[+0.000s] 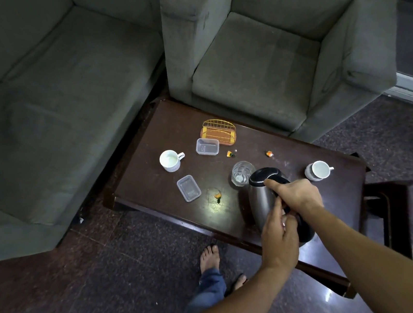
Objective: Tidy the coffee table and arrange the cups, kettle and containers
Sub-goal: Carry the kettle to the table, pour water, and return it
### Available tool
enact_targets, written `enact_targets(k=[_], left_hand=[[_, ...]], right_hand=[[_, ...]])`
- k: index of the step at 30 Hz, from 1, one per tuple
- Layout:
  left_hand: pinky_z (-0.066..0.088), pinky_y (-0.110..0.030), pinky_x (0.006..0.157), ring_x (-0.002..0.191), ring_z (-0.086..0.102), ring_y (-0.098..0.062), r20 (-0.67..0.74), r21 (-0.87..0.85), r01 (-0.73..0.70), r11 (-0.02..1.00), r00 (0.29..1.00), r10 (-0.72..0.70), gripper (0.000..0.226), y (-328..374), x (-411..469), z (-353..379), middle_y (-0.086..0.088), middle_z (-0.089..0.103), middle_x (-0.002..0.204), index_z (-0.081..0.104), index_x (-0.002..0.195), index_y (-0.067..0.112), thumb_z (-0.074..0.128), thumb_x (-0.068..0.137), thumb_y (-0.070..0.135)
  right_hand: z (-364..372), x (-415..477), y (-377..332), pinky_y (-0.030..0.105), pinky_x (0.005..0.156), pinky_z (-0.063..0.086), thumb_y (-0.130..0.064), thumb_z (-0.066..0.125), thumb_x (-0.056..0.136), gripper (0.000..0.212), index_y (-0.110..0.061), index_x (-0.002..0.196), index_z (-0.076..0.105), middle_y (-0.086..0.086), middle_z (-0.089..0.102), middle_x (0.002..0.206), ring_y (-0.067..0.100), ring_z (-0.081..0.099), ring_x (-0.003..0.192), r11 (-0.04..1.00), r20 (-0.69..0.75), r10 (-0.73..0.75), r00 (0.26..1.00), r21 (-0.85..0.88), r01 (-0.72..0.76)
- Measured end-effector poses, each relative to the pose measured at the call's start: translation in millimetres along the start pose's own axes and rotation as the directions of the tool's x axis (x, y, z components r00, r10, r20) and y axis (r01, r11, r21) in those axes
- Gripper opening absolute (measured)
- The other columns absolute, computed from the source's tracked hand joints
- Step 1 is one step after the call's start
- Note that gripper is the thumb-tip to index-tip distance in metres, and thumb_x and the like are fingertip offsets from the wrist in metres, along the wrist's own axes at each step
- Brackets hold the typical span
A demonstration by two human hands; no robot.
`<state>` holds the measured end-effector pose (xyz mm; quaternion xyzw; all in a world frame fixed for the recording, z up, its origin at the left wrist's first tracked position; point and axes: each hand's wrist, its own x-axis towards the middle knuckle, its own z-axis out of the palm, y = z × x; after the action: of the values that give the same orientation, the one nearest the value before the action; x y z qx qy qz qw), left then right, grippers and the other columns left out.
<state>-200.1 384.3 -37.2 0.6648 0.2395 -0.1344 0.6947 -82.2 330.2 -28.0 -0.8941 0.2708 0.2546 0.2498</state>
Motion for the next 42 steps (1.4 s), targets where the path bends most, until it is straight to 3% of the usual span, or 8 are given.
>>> enact_targets(k=[7,10,14,20,31,42], left_hand=[[0.046,-0.024,0.105,0.122,0.056,0.007,0.006,0.004,-0.011,1.0,1.0,0.011,0.055,2.3,1.3,-1.2,0.017,0.063,0.134,0.038,0.149,0.052,0.044,0.096,0.038],[0.048,-0.03,0.106,0.122,0.058,0.002,0.01,-0.002,-0.01,1.0,1.0,0.01,0.055,5.1,1.4,-1.6,0.013,0.064,0.132,0.04,0.147,0.053,0.043,0.095,0.037],[0.047,-0.033,0.109,0.124,0.057,0.001,0.019,-0.01,-0.012,1.0,1.0,0.013,0.058,7.9,1.3,-1.8,0.01,0.063,0.136,0.04,0.149,0.049,0.041,0.092,0.038],[0.047,-0.035,0.109,0.123,0.059,-0.003,0.023,-0.002,-0.015,1.0,1.0,0.015,0.056,11.6,1.0,-3.3,0.006,0.066,0.132,0.04,0.149,0.049,0.043,0.095,0.033],[0.047,-0.034,0.108,0.121,0.06,-0.003,0.024,0.004,-0.009,1.0,1.0,0.009,0.059,9.2,1.1,-4.7,0.003,0.066,0.132,0.041,0.15,0.046,0.042,0.093,0.033],[0.047,-0.033,0.108,0.121,0.059,0.0,0.019,-0.001,-0.018,1.0,1.0,0.018,0.058,9.6,1.6,-4.7,0.006,0.066,0.131,0.042,0.149,0.045,0.044,0.094,0.027]], right_hand=[[-4.9,-2.3,-3.8,0.029,0.055,0.055,-0.086,0.065,0.049,0.074,-0.013,0.058,0.075,-0.001,0.067,0.045,0.021,0.071,0.052,0.999,0.021,0.009,1.0,-0.034,-0.008],[-6.8,-3.1,-5.5,0.029,0.056,0.057,-0.085,0.064,0.05,0.073,-0.013,0.059,0.075,0.0,0.069,0.047,0.02,0.071,0.049,0.999,0.038,0.006,0.999,-0.047,-0.004],[-9.9,-4.0,-7.8,0.024,0.048,0.049,-0.084,0.064,0.052,0.072,-0.014,0.06,0.077,-0.001,0.069,0.048,0.015,0.067,0.039,0.999,0.051,0.006,0.999,-0.044,-0.004],[-13.5,-5.2,-10.1,0.031,0.061,0.059,-0.082,0.065,0.055,0.071,-0.013,0.062,0.077,0.0,0.071,0.05,0.021,0.072,0.047,0.999,0.056,0.006,0.998,-0.054,-0.003],[-12.5,-5.6,-10.5,0.028,0.051,0.052,-0.081,0.067,0.056,0.07,-0.012,0.062,0.075,0.002,0.068,0.046,0.022,0.068,0.039,0.999,0.064,0.007,0.998,-0.054,-0.004],[-14.0,-3.9,-11.9,0.027,0.052,0.052,-0.079,0.066,0.055,0.069,-0.011,0.065,0.075,0.003,0.07,0.049,0.023,0.069,0.042,0.998,0.095,0.005,0.995,-0.068,0.001]])
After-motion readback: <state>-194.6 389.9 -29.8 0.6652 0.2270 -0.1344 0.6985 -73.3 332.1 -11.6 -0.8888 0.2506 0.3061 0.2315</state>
